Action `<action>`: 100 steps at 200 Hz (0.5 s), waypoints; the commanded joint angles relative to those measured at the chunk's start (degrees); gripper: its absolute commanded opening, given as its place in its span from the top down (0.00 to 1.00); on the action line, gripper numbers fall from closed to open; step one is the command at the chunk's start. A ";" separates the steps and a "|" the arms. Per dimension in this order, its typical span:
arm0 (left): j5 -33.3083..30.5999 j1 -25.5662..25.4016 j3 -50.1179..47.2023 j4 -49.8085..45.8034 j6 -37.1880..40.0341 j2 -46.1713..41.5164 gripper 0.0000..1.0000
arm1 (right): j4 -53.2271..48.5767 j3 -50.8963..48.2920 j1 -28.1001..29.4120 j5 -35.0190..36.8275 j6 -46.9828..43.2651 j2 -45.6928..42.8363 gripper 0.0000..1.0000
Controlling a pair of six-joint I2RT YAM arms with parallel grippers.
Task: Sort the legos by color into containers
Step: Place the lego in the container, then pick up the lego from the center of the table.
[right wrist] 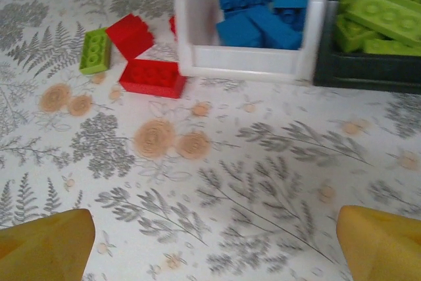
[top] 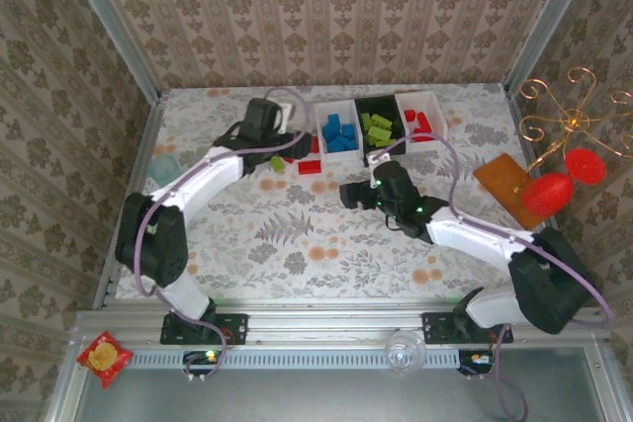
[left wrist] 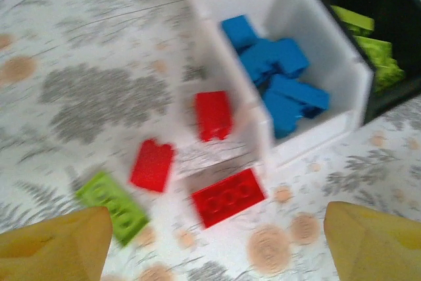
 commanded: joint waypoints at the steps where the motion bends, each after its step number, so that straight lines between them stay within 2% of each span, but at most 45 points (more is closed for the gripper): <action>1: 1.87 4.73 -3.50 1.91 -2.54 1.46 0.16 | -1.30 4.39 1.82 2.05 0.77 4.41 0.04; 17: 2.37 7.79 -2.26 -0.59 -3.50 4.58 0.19 | -1.04 6.53 2.13 1.28 2.46 6.70 0.04; 34: 0.80 8.82 -0.41 -2.71 -3.55 8.11 0.25 | -1.28 7.05 2.16 1.37 2.54 7.18 0.04; 100: -0.60 5.98 4.02 -5.59 -2.37 16.46 0.27 | -3.19 2.97 0.55 5.40 -0.84 2.29 0.02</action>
